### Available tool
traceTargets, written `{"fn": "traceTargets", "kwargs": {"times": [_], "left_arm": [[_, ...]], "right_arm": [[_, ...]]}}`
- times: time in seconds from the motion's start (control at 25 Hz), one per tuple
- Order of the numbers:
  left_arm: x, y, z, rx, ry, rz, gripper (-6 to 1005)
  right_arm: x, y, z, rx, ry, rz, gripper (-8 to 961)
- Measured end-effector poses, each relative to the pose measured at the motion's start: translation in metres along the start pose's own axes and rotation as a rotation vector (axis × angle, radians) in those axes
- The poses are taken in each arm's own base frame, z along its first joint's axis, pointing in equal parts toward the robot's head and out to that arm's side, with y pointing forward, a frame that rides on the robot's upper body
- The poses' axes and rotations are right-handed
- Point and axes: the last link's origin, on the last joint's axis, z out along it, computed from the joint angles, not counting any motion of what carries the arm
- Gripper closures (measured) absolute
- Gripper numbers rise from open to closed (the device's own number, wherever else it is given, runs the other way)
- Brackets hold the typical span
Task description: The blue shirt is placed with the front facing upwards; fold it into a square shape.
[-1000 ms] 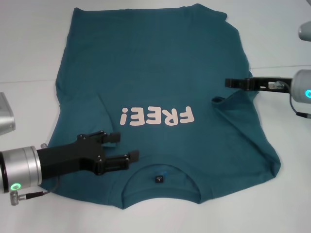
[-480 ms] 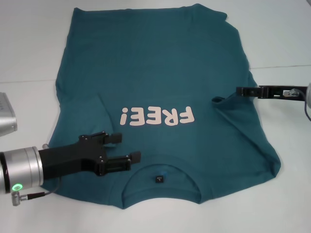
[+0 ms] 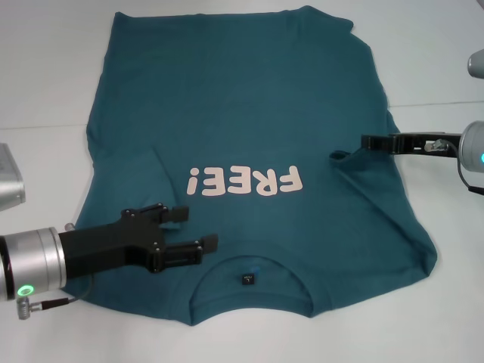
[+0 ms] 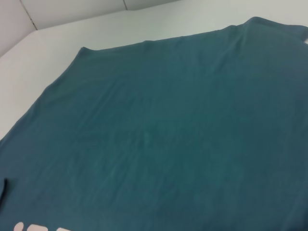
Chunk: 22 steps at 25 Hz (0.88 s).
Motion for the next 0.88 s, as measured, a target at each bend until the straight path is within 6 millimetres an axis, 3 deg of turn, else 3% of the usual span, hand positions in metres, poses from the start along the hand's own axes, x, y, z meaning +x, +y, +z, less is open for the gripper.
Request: {"fn": "traceTargets", "kwargs": {"times": [0.2,0.4,0.52,0.88], "left_arm": [[0.0001,-0.0005,-0.0001,0.003,0.0,0.003,130],[0.0001,-0.001,-0.0001,0.006,0.0,0.006,129],[0.0001,-0.001,-0.0001,0.006,0.0,0.006,129],[0.0002,-0.0015,-0.0006,0.008,-0.001,0.009,130]], "right_arm": [[0.0021,-0.0016,0.0015,0.015,0.002,-0.001,242],[0.004,-0.0024,0.0055,0.037,0.004,-0.001,479],[0.005,-0.0004,0.0079,0.036,0.009,-0.002,732],[0.0055,0.0045,0.0093,0.018,0.017,-0.011,878]]}}
